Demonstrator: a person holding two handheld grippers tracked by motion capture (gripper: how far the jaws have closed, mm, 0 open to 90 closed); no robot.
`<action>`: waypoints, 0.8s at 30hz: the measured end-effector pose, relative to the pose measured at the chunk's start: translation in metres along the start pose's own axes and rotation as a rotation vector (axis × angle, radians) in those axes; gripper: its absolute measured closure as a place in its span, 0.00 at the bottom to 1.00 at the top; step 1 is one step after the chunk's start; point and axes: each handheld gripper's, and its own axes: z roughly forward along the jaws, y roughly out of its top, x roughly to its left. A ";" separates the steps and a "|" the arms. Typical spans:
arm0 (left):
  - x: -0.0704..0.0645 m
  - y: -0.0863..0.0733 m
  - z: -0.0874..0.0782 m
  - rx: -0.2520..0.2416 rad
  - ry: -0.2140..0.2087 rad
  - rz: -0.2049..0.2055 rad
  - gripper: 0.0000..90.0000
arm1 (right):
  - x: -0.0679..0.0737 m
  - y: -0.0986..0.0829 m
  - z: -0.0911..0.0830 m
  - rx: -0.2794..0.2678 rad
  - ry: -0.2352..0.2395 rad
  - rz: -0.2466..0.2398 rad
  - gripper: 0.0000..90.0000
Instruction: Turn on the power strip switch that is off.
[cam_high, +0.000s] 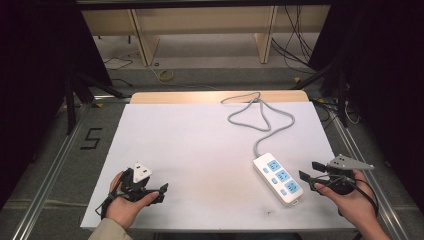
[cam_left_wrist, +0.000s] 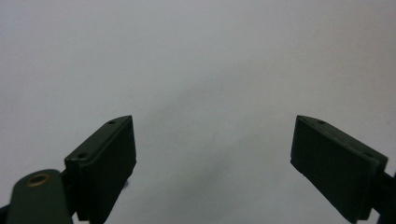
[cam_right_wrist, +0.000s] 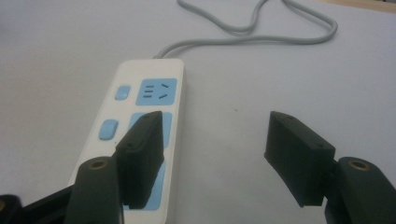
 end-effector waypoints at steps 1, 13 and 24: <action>0.000 0.000 0.000 0.000 0.000 0.003 0.15 | 0.001 0.001 -0.001 0.001 0.005 -0.004 0.46; 0.000 0.000 0.000 0.001 0.000 -0.002 0.15 | 0.011 0.009 -0.003 0.009 0.004 -0.072 0.94; -0.001 0.001 0.000 -0.003 -0.004 0.001 0.16 | 0.021 0.019 0.007 0.058 0.039 -0.078 1.00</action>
